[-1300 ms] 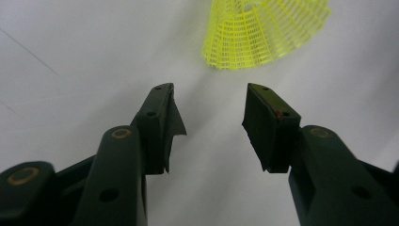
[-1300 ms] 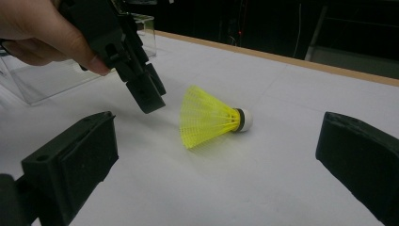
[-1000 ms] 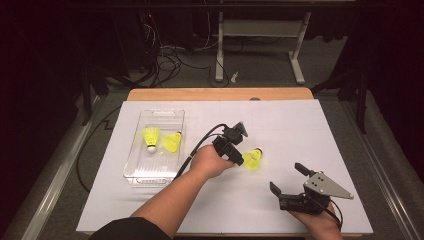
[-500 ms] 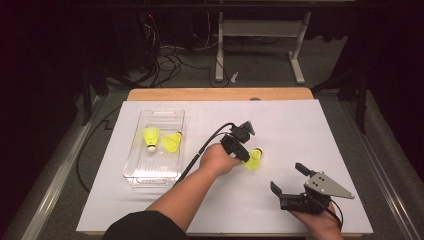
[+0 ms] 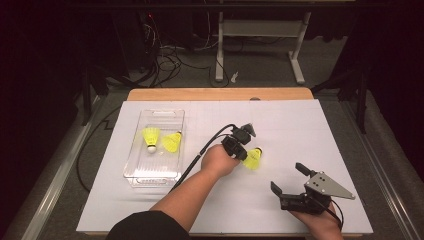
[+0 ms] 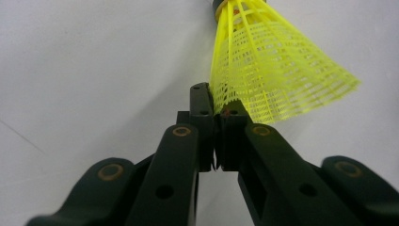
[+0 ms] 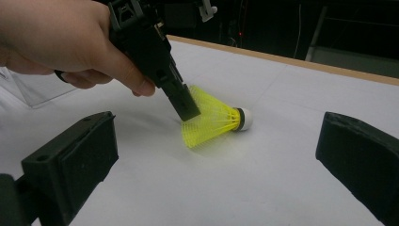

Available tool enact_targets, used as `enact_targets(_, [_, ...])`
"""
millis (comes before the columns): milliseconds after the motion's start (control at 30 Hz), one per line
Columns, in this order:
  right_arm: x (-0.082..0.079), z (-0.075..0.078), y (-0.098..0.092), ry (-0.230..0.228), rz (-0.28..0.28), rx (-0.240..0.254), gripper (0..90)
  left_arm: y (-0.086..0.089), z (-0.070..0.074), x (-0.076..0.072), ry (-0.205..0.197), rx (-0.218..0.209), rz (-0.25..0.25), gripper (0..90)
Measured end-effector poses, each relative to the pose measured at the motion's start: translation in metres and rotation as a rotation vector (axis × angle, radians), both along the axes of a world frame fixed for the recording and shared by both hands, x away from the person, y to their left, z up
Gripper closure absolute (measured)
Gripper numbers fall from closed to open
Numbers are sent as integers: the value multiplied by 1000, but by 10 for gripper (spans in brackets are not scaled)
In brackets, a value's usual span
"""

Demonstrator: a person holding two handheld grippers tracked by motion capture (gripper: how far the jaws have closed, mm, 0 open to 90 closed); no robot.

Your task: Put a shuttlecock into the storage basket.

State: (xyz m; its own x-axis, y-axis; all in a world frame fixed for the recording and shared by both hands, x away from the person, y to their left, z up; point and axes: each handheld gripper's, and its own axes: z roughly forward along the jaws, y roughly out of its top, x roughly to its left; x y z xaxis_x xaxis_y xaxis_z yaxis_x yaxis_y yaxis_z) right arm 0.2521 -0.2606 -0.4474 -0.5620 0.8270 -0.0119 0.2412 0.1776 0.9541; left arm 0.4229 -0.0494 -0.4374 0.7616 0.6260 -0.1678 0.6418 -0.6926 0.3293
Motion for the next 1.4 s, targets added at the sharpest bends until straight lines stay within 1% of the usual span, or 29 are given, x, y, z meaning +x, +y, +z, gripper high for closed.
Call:
enact_targets(33, [0,0,0,1,-1,0,0,0,0,0,8,13,-15,888])
enact_targets(167, [0,0,-1,-2,-2,3,0,1,3,-1,-7,11,-24,896])
enact_targets(233, [0,0,0,-2,-1,2,0,2,5,-2,-7,2,-32,897])
enact_targets(267, [0,0,0,-2,-2,2,0,2,6,-3,-16,1,-35,897])
enact_targets(333, [0,0,0,-1,-2,2,0,3,9,-4,-13,0,-45,897])
enact_targets(467, [0,0,0,0,-1,1,0,6,15,-7,-21,5,-50,897])
enact_targets(633, [0,0,1,-1,1,-3,0,12,26,-15,-31,11,-64,897])
enact_targets(700, [0,1,1,-2,1,-3,0,15,29,-17,-29,-1,-63,897])
enact_targets(833, [0,1,2,-3,0,-3,0,23,35,-20,-30,9,-72,897])
enact_targets(867, [0,1,2,-4,0,-3,0,24,35,-22,-34,5,-67,897])
enact_targets(933, [0,1,1,-5,-2,-3,0,28,35,-22,-28,6,-67,897])
enact_targets(1000, [0,1,1,-4,-3,-6,0,33,35,-24,-13,-3,-55,897])
enact_targets(1033, [0,1,1,-4,-3,-6,0,34,35,-24,-10,-1,-60,897])
enact_targets(1067, [0,1,1,-4,-3,-6,0,35,35,-26,-17,2,-66,896])
enact_targets(1133, [0,1,2,-3,-2,-7,0,37,36,-27,-14,1,-67,897])
enact_targets(1300, [0,0,2,-1,-2,-13,0,45,37,-34,-19,-12,-69,897])
enact_targets(1400, [0,0,3,-3,0,-16,0,48,37,-38,-17,-11,-78,896])
